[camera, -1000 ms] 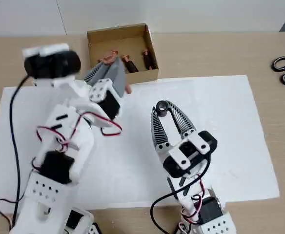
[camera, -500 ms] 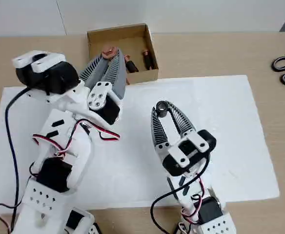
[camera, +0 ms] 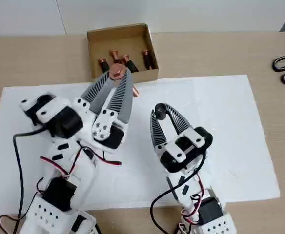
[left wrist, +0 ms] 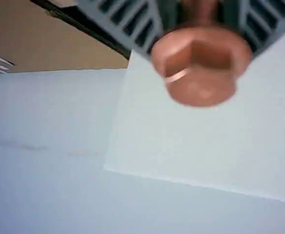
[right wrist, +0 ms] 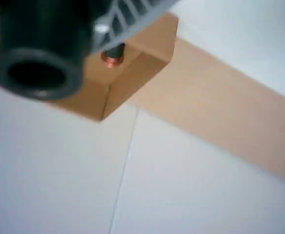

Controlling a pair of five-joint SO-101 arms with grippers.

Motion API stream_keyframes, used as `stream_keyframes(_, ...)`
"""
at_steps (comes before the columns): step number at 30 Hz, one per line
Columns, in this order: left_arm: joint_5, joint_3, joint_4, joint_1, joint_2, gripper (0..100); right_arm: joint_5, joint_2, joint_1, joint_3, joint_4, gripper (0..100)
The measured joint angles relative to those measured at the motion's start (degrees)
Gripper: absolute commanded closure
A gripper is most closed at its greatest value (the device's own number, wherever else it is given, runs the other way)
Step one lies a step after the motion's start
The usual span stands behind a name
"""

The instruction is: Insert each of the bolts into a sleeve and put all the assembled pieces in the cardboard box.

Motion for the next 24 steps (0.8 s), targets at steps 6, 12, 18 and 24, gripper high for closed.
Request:
stream_keyframes(6,-2.1,2.5,-1.8,4.1,-0.1,99,0.0,0.0,-0.1,0.0,3.5,99.5)
stream_keyframes(12,-5.0,4.0,-5.2,8.8,-0.3,99,0.0,0.0,-0.1,0.0,3.5,99.5)
stream_keyframes(18,-5.0,4.7,-5.2,9.2,-0.4,99,0.0,0.0,-0.1,0.0,3.5,99.5)
stream_keyframes(24,-5.0,4.7,-5.2,9.1,-0.4,99,0.0,0.0,-0.1,0.0,3.5,99.5)
